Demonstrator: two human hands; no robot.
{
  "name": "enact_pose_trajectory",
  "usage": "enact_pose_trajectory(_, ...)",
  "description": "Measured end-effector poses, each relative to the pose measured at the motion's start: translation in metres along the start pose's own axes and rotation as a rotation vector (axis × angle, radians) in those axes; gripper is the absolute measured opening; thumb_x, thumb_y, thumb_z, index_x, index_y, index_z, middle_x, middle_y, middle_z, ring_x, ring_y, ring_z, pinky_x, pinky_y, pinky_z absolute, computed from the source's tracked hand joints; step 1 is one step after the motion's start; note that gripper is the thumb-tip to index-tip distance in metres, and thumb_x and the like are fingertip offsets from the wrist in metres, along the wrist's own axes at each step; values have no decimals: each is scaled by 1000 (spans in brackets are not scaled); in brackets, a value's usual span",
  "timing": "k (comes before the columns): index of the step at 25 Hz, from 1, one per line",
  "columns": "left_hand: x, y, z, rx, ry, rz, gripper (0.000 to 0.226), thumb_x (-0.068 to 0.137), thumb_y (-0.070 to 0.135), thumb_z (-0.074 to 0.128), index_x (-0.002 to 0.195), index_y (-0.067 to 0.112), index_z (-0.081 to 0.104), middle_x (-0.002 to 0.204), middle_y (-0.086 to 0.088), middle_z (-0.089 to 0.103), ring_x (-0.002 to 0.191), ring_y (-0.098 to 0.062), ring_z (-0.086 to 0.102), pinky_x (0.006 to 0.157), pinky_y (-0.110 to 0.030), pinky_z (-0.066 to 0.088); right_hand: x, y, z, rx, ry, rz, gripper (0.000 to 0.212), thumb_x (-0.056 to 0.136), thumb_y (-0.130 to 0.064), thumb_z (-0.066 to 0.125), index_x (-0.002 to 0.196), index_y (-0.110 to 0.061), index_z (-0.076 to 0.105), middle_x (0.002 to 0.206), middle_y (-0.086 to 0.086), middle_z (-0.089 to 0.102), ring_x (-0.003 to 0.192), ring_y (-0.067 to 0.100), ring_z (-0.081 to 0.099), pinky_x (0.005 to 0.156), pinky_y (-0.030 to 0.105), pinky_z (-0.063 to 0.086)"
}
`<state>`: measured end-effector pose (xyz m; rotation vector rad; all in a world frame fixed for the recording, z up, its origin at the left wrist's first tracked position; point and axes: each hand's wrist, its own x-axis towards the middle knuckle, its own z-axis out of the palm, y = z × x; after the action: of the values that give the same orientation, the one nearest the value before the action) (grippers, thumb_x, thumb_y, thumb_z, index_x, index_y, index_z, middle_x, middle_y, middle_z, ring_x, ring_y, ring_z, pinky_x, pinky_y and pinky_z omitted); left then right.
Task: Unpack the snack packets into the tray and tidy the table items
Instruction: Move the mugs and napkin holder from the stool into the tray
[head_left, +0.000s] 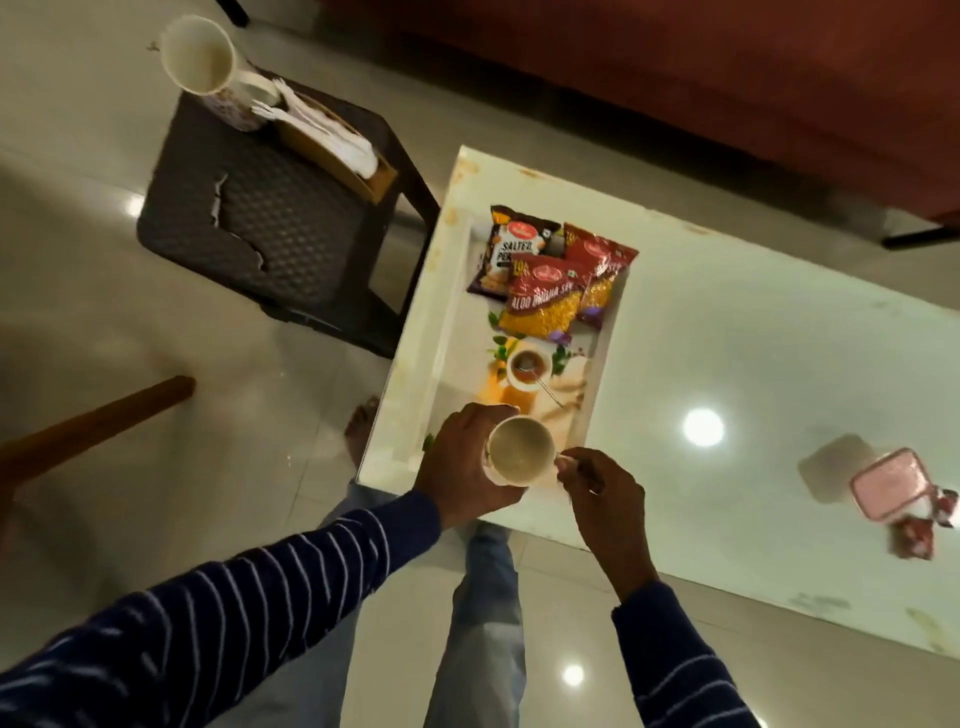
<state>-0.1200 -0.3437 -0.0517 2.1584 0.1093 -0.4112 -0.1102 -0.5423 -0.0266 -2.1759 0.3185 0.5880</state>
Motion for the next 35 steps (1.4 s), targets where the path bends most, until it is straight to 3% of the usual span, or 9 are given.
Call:
enact_pose_trajectory(15,17,-14,58,154,-31,-4,89,58,62,84,132,35,43,127,7,57,112,-15,58,85,-41,56,22,51,-2,-48,58,86,4,90,-25,70,94,-28,70,85,-14,73,80,1,69,67,-6,39)
enact_pose_trajectory(17,19,-19,50,178,-81,28,94,57,68,81,135,36,39,130,9,56,112,-14,58,86,-43,56,20,48,-1,-85,78,108,25,89,-31,71,113,-25,70,104,-3,75,74,13,69,76,1,46)
enact_pose_trajectory(18,20,-23,42,188,-115,52,99,56,72,79,137,37,36,132,10,54,113,-14,58,88,-41,55,19,45,-1,-138,110,112,37,87,-34,72,123,-26,66,119,2,71,71,20,69,85,17,53)
enact_pose_trajectory(20,23,-39,10,199,-176,96,107,54,75,78,142,39,29,141,12,46,119,-14,54,94,-36,51,22,28,2,-234,204,91,49,86,-35,71,132,-29,56,144,5,55,94,37,69,100,45,49)
enact_pose_trajectory(22,33,-60,-38,258,-176,137,104,61,74,76,146,39,28,147,11,42,126,-13,50,102,-35,48,31,-4,9,-246,272,1,49,87,-29,69,133,-27,53,149,6,48,124,37,54,106,51,40)
enact_pose_trajectory(26,79,-105,-179,359,78,114,77,77,56,72,141,26,43,142,-2,51,124,-17,52,100,-46,51,75,-100,48,-169,261,-184,43,92,-18,66,133,-19,55,142,9,54,129,31,48,107,43,37)
enact_pose_trajectory(28,108,-124,-250,366,296,106,71,79,49,70,139,17,47,137,-10,55,124,-24,53,100,-48,51,104,-156,76,-152,211,-301,39,94,-16,64,132,-13,57,140,10,56,130,28,49,112,23,28)
enact_pose_trajectory(30,138,-136,-309,358,463,35,71,78,44,73,137,16,47,135,-13,53,121,-27,54,99,-48,51,133,-207,101,-200,160,-411,33,95,-17,61,127,-10,62,138,9,58,129,26,49,103,1,16)
enact_pose_trajectory(35,203,-163,-404,201,474,-111,100,67,27,89,148,10,33,147,-14,38,130,-30,47,104,-47,48,203,-329,175,-365,41,-637,30,97,-18,56,125,-18,68,127,1,67,115,21,56,87,12,26)
